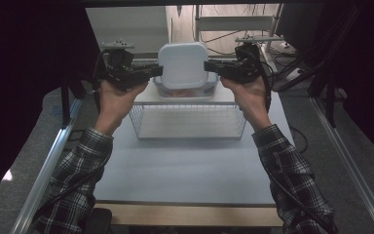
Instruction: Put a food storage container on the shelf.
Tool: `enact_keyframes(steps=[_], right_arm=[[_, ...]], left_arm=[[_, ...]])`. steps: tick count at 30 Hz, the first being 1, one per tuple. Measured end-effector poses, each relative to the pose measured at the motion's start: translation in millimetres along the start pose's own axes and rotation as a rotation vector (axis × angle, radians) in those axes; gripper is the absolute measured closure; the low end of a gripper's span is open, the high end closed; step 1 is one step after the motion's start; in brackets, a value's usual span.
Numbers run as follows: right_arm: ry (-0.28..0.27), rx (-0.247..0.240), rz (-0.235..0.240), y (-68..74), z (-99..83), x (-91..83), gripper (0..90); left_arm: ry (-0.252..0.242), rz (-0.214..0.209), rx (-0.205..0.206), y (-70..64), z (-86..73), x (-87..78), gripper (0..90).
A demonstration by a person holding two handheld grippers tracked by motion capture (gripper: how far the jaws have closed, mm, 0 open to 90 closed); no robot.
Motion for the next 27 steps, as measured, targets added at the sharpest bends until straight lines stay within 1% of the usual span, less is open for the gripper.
enact_keyframes(steps=[2, 3, 4, 5, 8, 9, 12, 14, 15, 16, 18, 19, 20, 26, 27], right_arm=[[0.000, 0.015, 0.002, -3.6, 0.5, 2.8, 78.0], [0.005, 0.018, 0.001, -6.6, 0.4, 5.0, 77.8], [0.005, 0.018, 0.001, -6.6, 0.4, 5.0, 77.8], [0.008, 0.032, 0.000, -9.5, 0.4, 7.6, 77.4], [0.012, 0.037, -0.004, -12.6, 0.4, 9.8, 77.1], [0.009, 0.051, 0.003, -13.6, 1.3, 10.6, 76.8], [0.013, 0.052, 0.001, -14.0, 2.4, 11.0, 76.4], [0.014, 0.051, 0.001, -13.8, 2.9, 11.3, 76.1], [0.018, 0.047, -0.007, -13.4, 3.6, 11.8, 75.2], [0.018, 0.047, -0.007, -13.4, 3.6, 11.8, 75.2], [0.018, 0.045, -0.010, -13.1, 4.5, 12.6, 73.8], [0.019, 0.048, -0.012, -13.1, 4.9, 13.0, 73.0], [0.019, 0.049, -0.017, -13.1, 5.4, 13.8, 71.1], [0.023, 0.038, -0.035, -14.5, 7.9, 17.6, 67.2], [0.027, 0.038, -0.039, -14.5, 8.2, 18.2, 66.9]], left_arm=[[-0.002, -0.002, -0.012, 1.5, 1.0, 2.0, 78.4], [-0.001, -0.004, -0.013, 3.2, 1.6, 3.7, 78.4], [-0.001, -0.004, -0.013, 3.2, 1.6, 3.7, 78.4], [-0.002, -0.004, -0.022, 4.2, 2.3, 5.7, 78.4], [-0.003, -0.008, -0.018, 5.1, 2.8, 7.0, 78.1], [-0.006, -0.012, -0.024, 5.6, 3.5, 7.6, 77.5], [-0.005, -0.012, -0.020, 6.6, 3.4, 8.5, 75.2], [-0.008, -0.020, -0.024, 6.9, 3.7, 9.3, 71.8], [-0.008, -0.027, -0.029, 6.6, 3.8, 9.5, 70.2], [-0.010, -0.029, -0.029, 6.4, 4.0, 9.8, 70.2], [-0.012, -0.028, -0.025, 6.9, 4.7, 10.6, 67.2], [-0.015, -0.031, -0.028, 7.0, 5.5, 11.5, 67.2], [-0.015, -0.036, -0.031, 7.5, 6.6, 12.5, 65.1], [-0.018, -0.035, -0.034, 10.1, 8.6, 17.6, 60.9], [-0.017, -0.027, -0.040, 12.3, 8.5, 21.2, 60.0]])
Point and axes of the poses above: each handheld gripper's, and its own axes: x roughly forward along the jaws, z roughly out of its top, y roughly to its left, the point moved 9 cm from there along x, roughly forward along the jaws, and after that the axes turned 5 degrees about z, right-handed, at the moved point
